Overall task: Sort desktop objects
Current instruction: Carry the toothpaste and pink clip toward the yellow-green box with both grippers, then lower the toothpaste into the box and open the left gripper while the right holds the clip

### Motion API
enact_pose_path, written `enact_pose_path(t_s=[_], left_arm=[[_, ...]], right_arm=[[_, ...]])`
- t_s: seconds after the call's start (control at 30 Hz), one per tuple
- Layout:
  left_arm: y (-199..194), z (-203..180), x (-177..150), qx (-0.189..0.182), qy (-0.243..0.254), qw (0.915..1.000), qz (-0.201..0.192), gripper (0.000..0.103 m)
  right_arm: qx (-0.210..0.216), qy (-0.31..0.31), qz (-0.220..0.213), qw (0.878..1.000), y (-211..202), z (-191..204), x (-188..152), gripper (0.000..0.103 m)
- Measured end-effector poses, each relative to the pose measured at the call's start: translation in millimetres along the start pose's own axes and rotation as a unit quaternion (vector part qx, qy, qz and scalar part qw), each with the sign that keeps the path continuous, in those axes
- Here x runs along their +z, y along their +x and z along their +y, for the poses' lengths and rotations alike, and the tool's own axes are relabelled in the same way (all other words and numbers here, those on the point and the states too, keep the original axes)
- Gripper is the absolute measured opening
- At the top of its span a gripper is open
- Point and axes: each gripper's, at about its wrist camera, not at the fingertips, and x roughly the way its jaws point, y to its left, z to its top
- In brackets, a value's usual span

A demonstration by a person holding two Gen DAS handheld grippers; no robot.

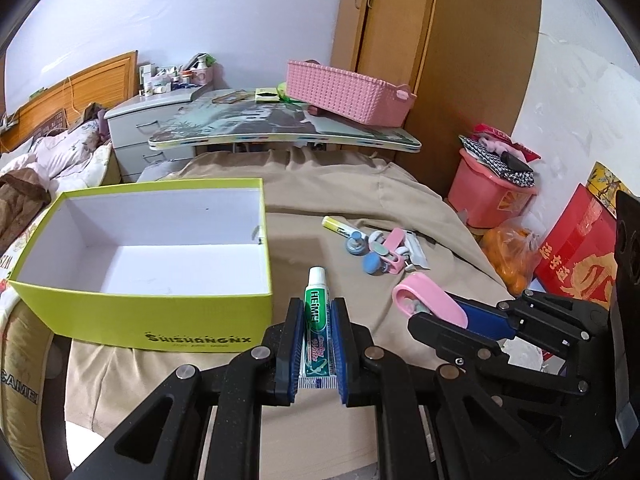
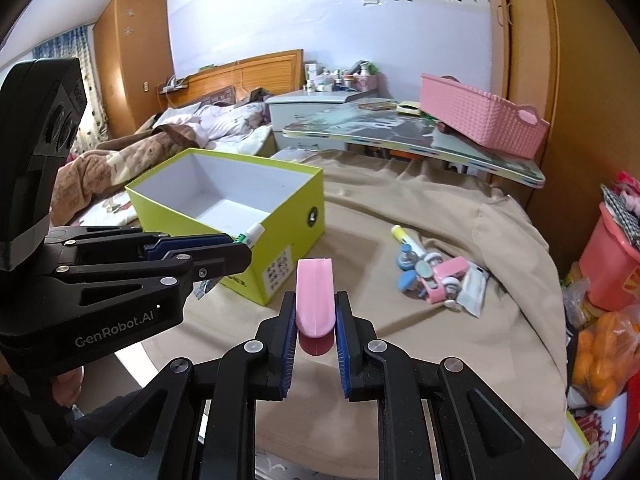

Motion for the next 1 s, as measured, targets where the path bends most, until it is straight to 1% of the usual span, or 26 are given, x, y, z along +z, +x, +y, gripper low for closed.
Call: enact_pose_path(t_s=[0.57,1.0], left_arm=[[-20,40,-4,0.039,-0.031,0.9986,-0.016,0.014],[-28,60,-3,0.053,-0.045,0.9973,-0.022,0.014]], right_arm=[[0.037,-0.032,-0.004,0.999,17,38,18,0.018],[0.053,-0.046,-0.003,0.998,28,55,28,0.018]])
